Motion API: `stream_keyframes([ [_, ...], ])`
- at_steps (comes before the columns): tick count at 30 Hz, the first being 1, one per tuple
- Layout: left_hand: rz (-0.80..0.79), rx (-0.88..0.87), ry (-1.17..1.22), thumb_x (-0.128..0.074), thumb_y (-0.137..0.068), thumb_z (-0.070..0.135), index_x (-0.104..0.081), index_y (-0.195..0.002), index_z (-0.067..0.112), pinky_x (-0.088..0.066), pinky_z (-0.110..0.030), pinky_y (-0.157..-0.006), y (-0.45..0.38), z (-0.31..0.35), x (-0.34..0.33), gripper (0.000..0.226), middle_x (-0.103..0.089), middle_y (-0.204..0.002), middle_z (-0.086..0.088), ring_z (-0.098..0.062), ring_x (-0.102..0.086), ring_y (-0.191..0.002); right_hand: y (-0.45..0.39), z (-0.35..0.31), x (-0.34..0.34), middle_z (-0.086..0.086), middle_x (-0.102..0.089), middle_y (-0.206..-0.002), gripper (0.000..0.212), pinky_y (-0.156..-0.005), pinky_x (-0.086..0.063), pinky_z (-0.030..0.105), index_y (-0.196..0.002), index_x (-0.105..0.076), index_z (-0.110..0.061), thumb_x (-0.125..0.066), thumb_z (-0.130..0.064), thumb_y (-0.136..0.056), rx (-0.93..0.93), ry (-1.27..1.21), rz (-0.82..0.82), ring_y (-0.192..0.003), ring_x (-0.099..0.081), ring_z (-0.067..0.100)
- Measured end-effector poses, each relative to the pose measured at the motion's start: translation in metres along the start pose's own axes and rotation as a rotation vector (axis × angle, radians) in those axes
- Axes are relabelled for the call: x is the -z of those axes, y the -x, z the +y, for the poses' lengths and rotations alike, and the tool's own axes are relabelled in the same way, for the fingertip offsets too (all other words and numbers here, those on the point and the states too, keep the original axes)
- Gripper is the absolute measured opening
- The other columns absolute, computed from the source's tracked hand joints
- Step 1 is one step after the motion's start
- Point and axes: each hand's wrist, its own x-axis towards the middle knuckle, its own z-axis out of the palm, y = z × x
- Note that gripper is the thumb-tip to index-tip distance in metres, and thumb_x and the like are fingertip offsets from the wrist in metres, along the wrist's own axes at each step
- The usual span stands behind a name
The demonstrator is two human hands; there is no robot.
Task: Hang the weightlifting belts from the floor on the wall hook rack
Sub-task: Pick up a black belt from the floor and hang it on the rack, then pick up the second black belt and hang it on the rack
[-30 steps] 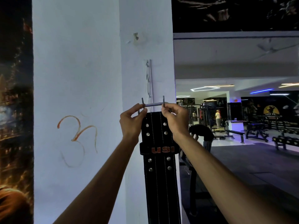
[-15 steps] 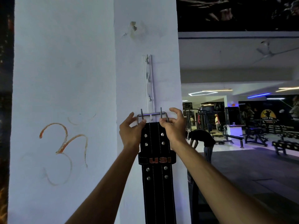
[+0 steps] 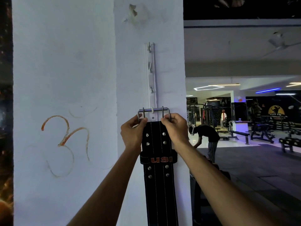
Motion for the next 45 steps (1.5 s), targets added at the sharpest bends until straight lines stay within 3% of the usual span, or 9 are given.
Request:
stream_keyframes([
  [7,-0.044,-0.003,-0.038,-0.084,-0.080,0.036,-0.077,-0.108,0.020,-0.062,-0.049,-0.093,0.014,-0.007,0.021,0.033,-0.080,-0.099,-0.002,-0.020,-0.078,-0.093,0.021,0.003,0.011,-0.009,-0.068,-0.094,0.031,-0.082,-0.059,0.037,-0.113,-0.062,-0.020,-0.073,-0.022,-0.085,0.104,0.067,0.068,-0.080,-0.065,0.000],
  [12,-0.038,0.003,-0.166,-0.076,-0.088,0.039,-0.071,-0.121,0.020,-0.062,-0.047,-0.092,0.039,-0.017,0.045,0.039,-0.075,-0.107,0.002,-0.017,-0.076,-0.095,0.059,0.010,0.020,-0.001,-0.063,-0.114,0.031,-0.080,-0.056,0.041,-0.116,-0.060,-0.017,-0.059,-0.015,-0.086,0.452,0.362,0.178,-0.100,-0.061,0.016],
  [17,0.002,-0.031,-0.357,-0.073,-0.090,0.038,-0.071,-0.119,0.022,-0.060,-0.038,-0.093,0.091,-0.028,0.083,0.033,-0.074,-0.103,0.007,-0.014,-0.075,-0.092,0.126,0.015,0.037,0.005,-0.065,-0.115,0.030,-0.090,-0.044,0.026,-0.115,-0.064,-0.010,-0.058,-0.008,-0.086,0.603,0.535,0.051,-0.108,-0.060,0.024],
  [23,-0.010,0.042,-0.563,-0.069,-0.094,0.034,-0.071,-0.119,0.020,-0.057,-0.027,-0.088,0.212,-0.049,0.163,0.029,-0.076,-0.110,0.004,-0.009,-0.072,-0.094,0.260,0.049,0.069,0.008,-0.065,-0.125,0.036,-0.100,-0.041,0.022,-0.123,-0.064,-0.006,-0.058,-0.008,-0.087,0.504,0.631,-0.204,-0.119,-0.058,0.022],
  [29,0.007,0.283,-0.744,-0.065,-0.096,0.029,-0.071,-0.118,0.021,-0.054,-0.018,-0.084,0.381,-0.080,0.260,0.024,-0.074,-0.111,0.008,-0.009,-0.070,-0.094,0.431,0.098,0.123,0.012,-0.061,-0.132,0.041,-0.105,-0.044,0.034,-0.129,-0.059,-0.003,-0.057,-0.008,-0.088,0.322,0.644,-0.454,-0.125,-0.055,0.027],
  [31,-0.006,0.386,-0.793,-0.064,-0.097,0.029,-0.071,-0.118,0.020,-0.056,-0.021,-0.085,0.439,-0.086,0.293,0.024,-0.076,-0.112,0.004,-0.010,-0.070,-0.093,0.487,0.105,0.142,0.013,-0.061,-0.130,0.041,-0.103,-0.046,0.035,-0.129,-0.058,-0.002,-0.056,-0.007,-0.088,0.247,0.646,-0.538,-0.123,-0.056,0.028],
  [34,-0.034,0.486,-0.888,-0.064,-0.097,0.024,-0.071,-0.119,0.013,-0.050,-0.009,-0.076,0.522,-0.087,0.342,0.025,-0.077,-0.111,-0.005,-0.011,-0.068,-0.091,0.567,0.114,0.162,0.014,-0.062,-0.127,0.041,-0.102,-0.046,0.036,-0.128,-0.058,0.000,-0.058,-0.005,-0.087,0.159,0.674,-0.673,-0.120,-0.057,0.029],
  [40,-0.038,0.734,-0.948,-0.064,-0.097,0.018,-0.071,-0.119,0.010,-0.062,-0.037,-0.086,0.660,-0.099,0.429,0.025,-0.076,-0.105,-0.008,-0.015,-0.070,-0.090,0.718,0.140,0.173,0.017,-0.064,-0.123,0.043,-0.099,-0.047,0.039,-0.127,-0.058,0.001,-0.060,-0.006,-0.085,-0.058,0.704,-0.881,-0.116,-0.060,0.034],
  [45,0.018,0.988,-0.973,-0.066,-0.094,0.019,-0.073,-0.116,0.017,-0.058,-0.031,-0.086,0.773,-0.138,0.497,0.024,-0.078,-0.110,-0.003,-0.015,-0.072,-0.090,0.858,0.193,0.180,0.017,-0.066,-0.120,0.042,-0.095,-0.050,0.042,-0.126,-0.059,0.001,-0.051,-0.013,-0.087,-0.219,0.739,-1.093,-0.114,-0.060,0.036],
])
